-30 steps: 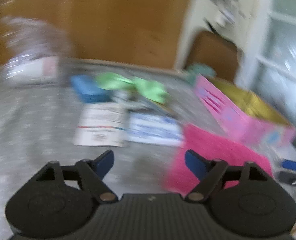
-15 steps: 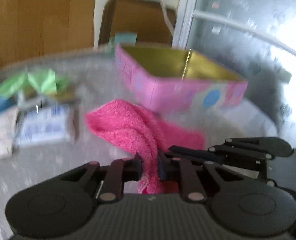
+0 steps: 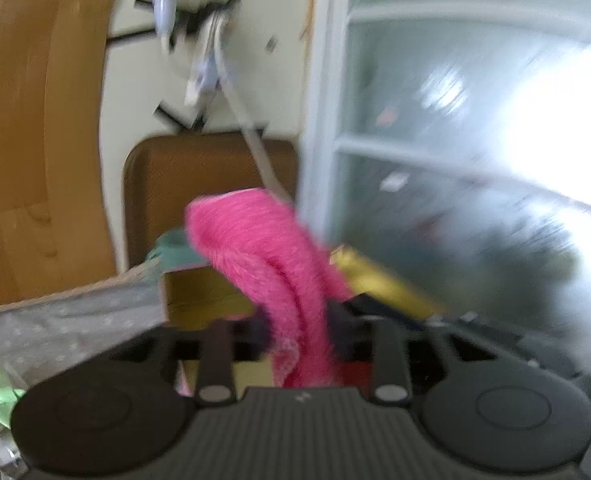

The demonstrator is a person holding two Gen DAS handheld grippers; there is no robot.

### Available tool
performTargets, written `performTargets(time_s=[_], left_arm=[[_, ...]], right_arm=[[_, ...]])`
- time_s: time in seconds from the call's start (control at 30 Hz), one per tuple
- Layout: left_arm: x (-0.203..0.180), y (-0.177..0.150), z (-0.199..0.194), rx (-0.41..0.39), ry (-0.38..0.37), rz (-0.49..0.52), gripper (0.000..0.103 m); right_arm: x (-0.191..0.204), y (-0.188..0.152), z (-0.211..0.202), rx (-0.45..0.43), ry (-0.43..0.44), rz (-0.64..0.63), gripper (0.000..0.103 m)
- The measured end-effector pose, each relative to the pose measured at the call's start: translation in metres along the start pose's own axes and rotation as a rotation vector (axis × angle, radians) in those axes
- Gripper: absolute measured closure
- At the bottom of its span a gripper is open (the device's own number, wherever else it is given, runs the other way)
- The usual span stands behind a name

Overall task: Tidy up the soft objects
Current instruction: 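Carry the pink towel into the pink tin and open the right gripper, then grasp the green cloth with the right gripper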

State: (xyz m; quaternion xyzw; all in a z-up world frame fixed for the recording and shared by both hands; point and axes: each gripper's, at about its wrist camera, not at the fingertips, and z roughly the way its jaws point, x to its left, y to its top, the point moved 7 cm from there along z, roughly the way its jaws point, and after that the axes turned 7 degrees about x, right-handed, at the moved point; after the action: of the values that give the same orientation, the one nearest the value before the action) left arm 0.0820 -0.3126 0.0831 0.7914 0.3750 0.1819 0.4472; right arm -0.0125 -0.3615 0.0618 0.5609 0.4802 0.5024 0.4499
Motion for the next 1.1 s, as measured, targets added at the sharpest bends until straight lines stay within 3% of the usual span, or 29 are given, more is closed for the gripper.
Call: performTargets(time_s=[0.03, 0.07, 0.13, 0.27, 0.33, 0.47, 0.53, 0.6, 0.67, 0.73, 0.83, 0.87, 0.9, 0.93, 1.0, 1.1], left_arm=[[0.005, -0.007, 0.014, 0.038, 0.038, -0.024, 0.051], [0.011, -0.017, 0.021, 0.069, 0.060, -0.053, 0.055], [0.024, -0.040, 0.016, 0.090, 0.056, -0.120, 0.055], [0.062, -0.085, -0.036, 0.044, 0.095, -0.170, 0.050], [0.093, -0.116, -0.062, 0.051, 0.178, -0.191, 0.050], [0.160, -0.171, -0.110, 0.101, 0.487, -0.231, 0.050], [0.187, -0.191, -0.126, 0.108, 0.571, -0.264, 0.050], [0.213, -0.209, -0.143, 0.107, 0.637, -0.304, 0.050], [0.237, -0.223, -0.149, 0.099, 0.676, -0.364, 0.049], [0.252, -0.229, -0.158, 0.064, 0.600, -0.491, 0.050], [0.260, -0.236, -0.167, 0.021, 0.564, -0.562, 0.050], [0.260, -0.236, -0.167, 0.019, 0.552, -0.567, 0.050], [0.261, -0.235, -0.167, 0.013, 0.548, -0.568, 0.050], [0.260, -0.234, -0.167, 0.006, 0.547, -0.565, 0.050], [0.257, -0.233, -0.168, -0.011, 0.549, -0.548, 0.049], [0.255, -0.228, -0.169, -0.032, 0.545, -0.524, 0.045]], right_arm=[[-0.011, -0.007, 0.016, 0.049, -0.046, 0.001, 0.070], [-0.022, -0.018, 0.030, 0.118, -0.088, 0.007, 0.063], [-0.044, -0.036, 0.041, 0.212, -0.146, 0.083, 0.063], [-0.051, -0.040, 0.011, 0.116, -0.127, 0.146, 0.063], [-0.041, -0.035, 0.000, 0.084, -0.080, 0.152, 0.063], [0.020, -0.035, -0.007, 0.142, 0.189, 0.083, 0.063], [0.064, -0.037, 0.005, 0.222, 0.340, 0.043, 0.057], [0.104, -0.042, 0.022, 0.297, 0.428, 0.016, 0.053], [0.141, -0.045, 0.053, 0.341, 0.454, -0.020, 0.050], [0.169, -0.049, 0.087, 0.373, 0.447, -0.076, 0.040], [0.207, -0.064, 0.137, 0.427, 0.400, -0.200, 0.031], [0.216, -0.072, 0.150, 0.445, 0.379, -0.248, 0.031], [0.221, -0.079, 0.166, 0.469, 0.349, -0.295, 0.042], [0.225, -0.086, 0.179, 0.506, 0.323, -0.332, 0.089], [0.224, -0.098, 0.176, 0.561, 0.318, -0.324, 0.097], [0.214, -0.089, 0.139, 0.535, 0.368, -0.244, 0.097]])
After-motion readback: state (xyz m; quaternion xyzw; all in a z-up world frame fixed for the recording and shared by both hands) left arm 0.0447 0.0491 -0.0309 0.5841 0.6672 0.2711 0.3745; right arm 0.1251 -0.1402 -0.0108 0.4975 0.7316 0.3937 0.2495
